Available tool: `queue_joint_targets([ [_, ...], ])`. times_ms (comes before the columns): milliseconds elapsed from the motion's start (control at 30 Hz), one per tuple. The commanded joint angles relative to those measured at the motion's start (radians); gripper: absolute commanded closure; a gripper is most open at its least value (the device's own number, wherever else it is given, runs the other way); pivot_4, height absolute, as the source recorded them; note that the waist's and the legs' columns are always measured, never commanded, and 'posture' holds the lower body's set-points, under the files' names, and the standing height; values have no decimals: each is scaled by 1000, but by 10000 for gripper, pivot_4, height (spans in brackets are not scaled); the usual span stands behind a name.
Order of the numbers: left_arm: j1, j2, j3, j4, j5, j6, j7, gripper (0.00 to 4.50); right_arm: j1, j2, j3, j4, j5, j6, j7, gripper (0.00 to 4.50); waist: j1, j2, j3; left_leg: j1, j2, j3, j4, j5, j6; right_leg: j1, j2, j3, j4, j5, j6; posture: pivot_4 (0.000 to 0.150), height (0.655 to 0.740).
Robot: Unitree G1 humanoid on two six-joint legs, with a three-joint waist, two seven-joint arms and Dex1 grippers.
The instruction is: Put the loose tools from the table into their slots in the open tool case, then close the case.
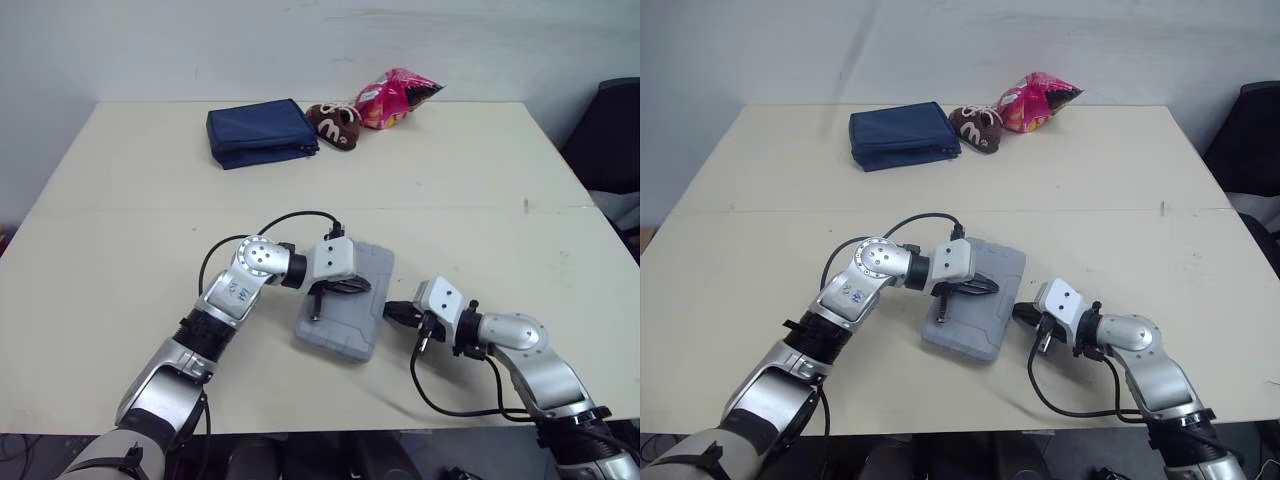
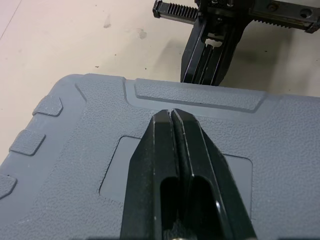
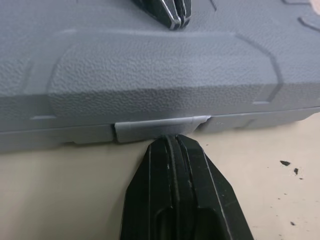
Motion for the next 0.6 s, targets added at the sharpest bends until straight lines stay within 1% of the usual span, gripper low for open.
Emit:
queue_joint_targets([
  [33,44,19,-82,105,83,46,-17,44664,-46,48,33,-39,103,21,86,45000,-2,-1,-1,1,1,0,0,0,0,1,1,0,-1,0,0,1500,7400],
  [167,46,21,-89,124,89,45,-24,44664,-83,99,27,36,100,-20,108,45000,-12,-4,-4,5,6,2,-1,-2,-5,4,12,4,-4,2,-5,1500,7400],
  [233,49,22,-90,129,89,46,-22,44664,-104,127,22,93,91,-85,129,45000,-21,-6,-6,8,7,3,-3,-2,-7,5,13,5,-4,2,-6,1500,7400],
  [367,58,30,-84,130,83,49,-19,44664,-133,144,16,156,52,-145,125,45000,-30,-7,-8,12,7,4,-7,-1,-8,8,13,7,-5,2,-7,1500,7400],
  [433,62,37,-77,135,81,43,-19,44664,-132,121,16,145,42,-150,142,45000,-29,-7,-8,13,7,4,-7,-1,-8,8,13,8,-5,2,-7,1500,7400],
  [467,64,39,-62,135,73,25,-15,44664,-121,90,13,119,34,-144,157,45000,-29,-7,-8,13,7,4,-8,-1,-8,8,13,8,-5,2,-7,1500,7400],
  [600,73,28,49,120,-34,-141,-42,44664,-74,-20,-26,17,41,-96,180,45000,-27,-5,-8,11,9,6,-11,-1,-8,5,11,11,-6,2,-7,1500,7400],
])
